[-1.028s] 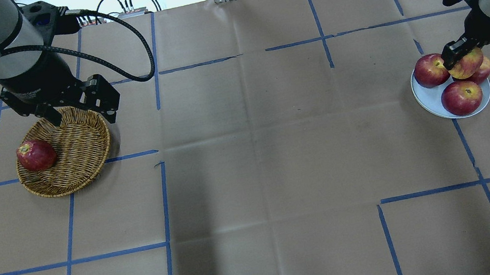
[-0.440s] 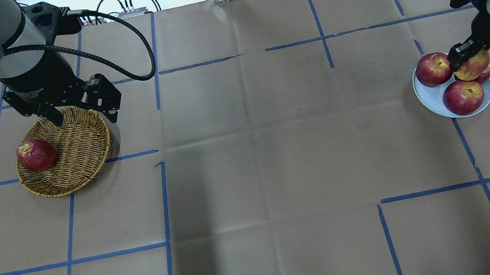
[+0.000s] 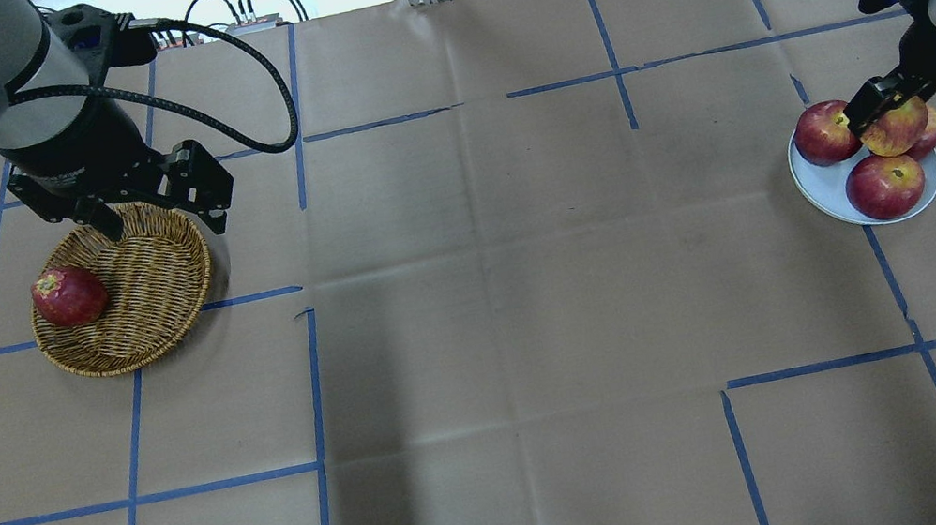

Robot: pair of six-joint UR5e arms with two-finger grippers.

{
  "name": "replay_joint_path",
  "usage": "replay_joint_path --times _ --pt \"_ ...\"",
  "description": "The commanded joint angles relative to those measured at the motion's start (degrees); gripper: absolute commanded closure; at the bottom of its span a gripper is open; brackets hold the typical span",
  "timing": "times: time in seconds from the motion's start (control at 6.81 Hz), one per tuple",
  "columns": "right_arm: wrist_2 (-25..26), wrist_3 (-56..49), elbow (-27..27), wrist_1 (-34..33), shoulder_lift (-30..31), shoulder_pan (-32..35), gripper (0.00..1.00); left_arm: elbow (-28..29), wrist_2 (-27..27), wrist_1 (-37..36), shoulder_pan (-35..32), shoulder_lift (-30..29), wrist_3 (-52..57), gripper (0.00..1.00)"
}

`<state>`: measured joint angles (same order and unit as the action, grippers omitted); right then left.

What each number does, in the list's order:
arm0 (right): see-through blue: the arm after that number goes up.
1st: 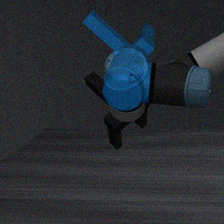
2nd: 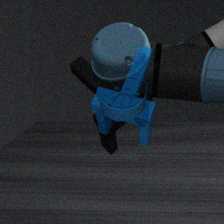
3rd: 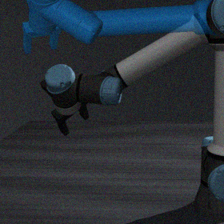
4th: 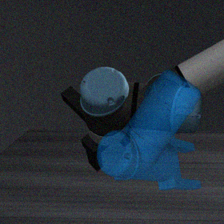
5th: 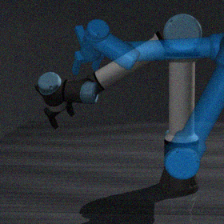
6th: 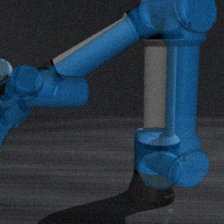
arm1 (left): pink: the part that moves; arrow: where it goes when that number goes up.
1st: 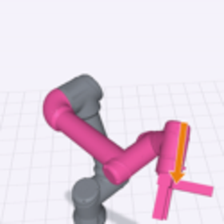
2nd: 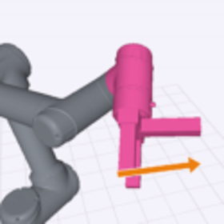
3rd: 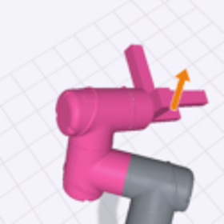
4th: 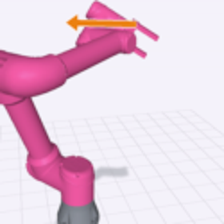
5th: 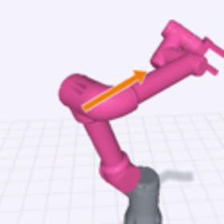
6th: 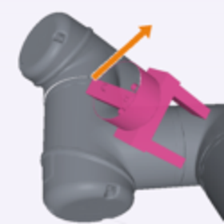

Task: Transfer apple from basket to plate
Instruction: 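Carry the apple with the right gripper onto the white plate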

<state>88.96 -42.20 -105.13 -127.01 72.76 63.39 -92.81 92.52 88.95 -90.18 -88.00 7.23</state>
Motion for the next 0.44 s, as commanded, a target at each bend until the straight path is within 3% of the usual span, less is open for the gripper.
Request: replay_joint_path --times 0.0,0.29 --pt "-0.5 0.3 2.4 2.4 3.5 1.2 0.00 0.0 -0.1 0.0 0.0 0.2 0.0 0.01" --pt "-0.7 8.6 6.9 13.8 7.7 6.1 0.00 0.0 0.0 0.0 0.0 0.5 0.2 0.01"
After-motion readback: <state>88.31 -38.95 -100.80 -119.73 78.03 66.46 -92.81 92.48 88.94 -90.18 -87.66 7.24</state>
